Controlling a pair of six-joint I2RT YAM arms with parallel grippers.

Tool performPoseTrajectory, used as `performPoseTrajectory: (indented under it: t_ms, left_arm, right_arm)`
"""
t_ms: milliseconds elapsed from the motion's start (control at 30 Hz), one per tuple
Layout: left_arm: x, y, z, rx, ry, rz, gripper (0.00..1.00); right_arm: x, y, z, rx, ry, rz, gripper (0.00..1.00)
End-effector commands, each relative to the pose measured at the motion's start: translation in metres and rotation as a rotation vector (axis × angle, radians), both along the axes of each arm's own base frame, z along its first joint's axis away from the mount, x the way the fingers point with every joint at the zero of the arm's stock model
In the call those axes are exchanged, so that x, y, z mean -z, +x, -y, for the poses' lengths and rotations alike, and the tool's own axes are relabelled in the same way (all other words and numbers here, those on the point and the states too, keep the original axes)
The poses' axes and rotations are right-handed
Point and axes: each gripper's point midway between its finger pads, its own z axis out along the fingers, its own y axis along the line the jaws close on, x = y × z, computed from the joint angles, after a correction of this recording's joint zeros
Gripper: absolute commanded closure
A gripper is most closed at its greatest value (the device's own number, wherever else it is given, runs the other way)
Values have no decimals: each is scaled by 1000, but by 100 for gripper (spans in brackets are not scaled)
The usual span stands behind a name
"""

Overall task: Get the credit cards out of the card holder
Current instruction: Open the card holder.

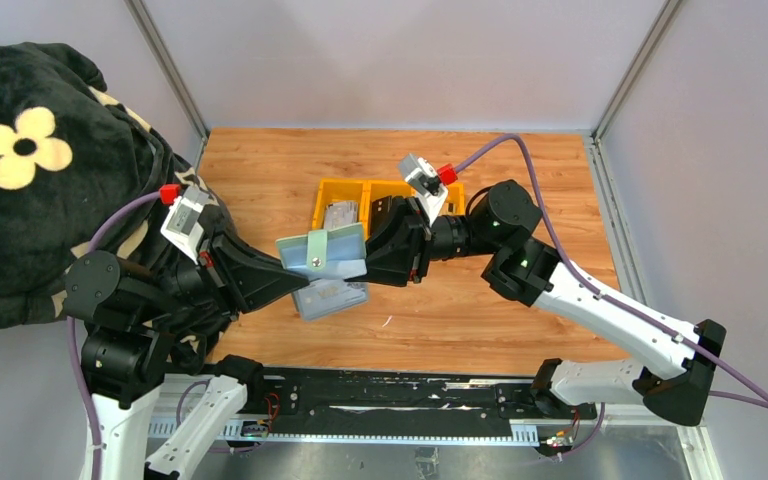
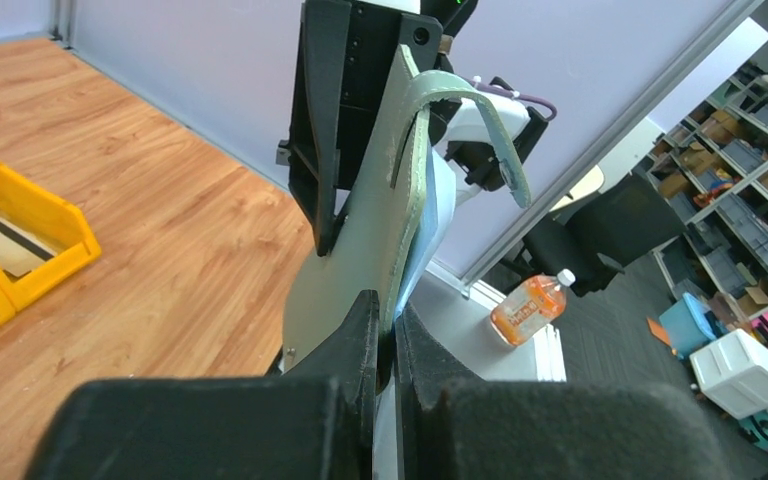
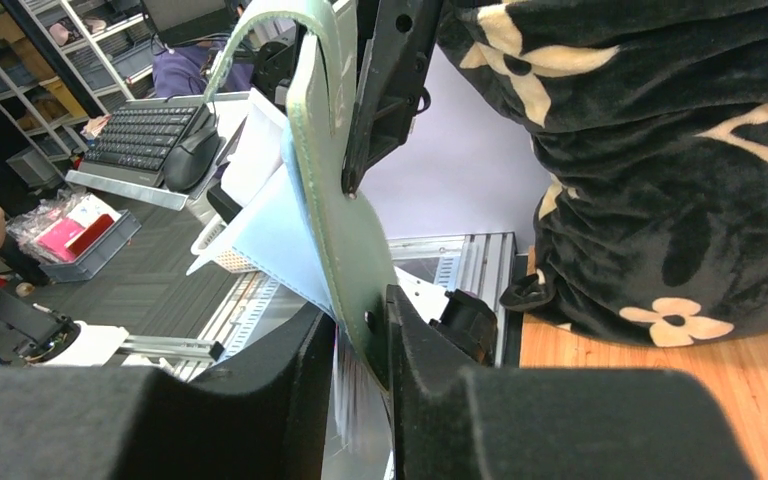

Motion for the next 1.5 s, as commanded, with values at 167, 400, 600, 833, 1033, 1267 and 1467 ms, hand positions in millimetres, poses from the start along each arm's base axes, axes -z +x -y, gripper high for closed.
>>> performPoseTrajectory:
  t_ms: [167,400,600,833,1033,1267,1467]
  left_arm:
    - [8,-13,2,78,13,-18,100]
    - [10,-13,2,80,15,-25,100]
    - [16,-11,1,66,42,2,65]
    - [39,-4,-3,-2,95,21,20]
    - [43,8,-8,-94,89,46,43]
    - [28,11,-13,-146,109,108,55]
    - [20,3,-9,-81,113,119,61]
  right_arm:
    - [-43,10,5,63,128,53,70]
    - [-49,13,-1,51,156,39,72]
    - [-52,17,-8,46,149,-25,100]
    - [-63,31,-7,119,175,-177,100]
    - [-54,24,-8,82,177,-225,100]
    - [-22,15,-13,42,97,-232,100]
    - [-12,4,-17,18,50,-196,100]
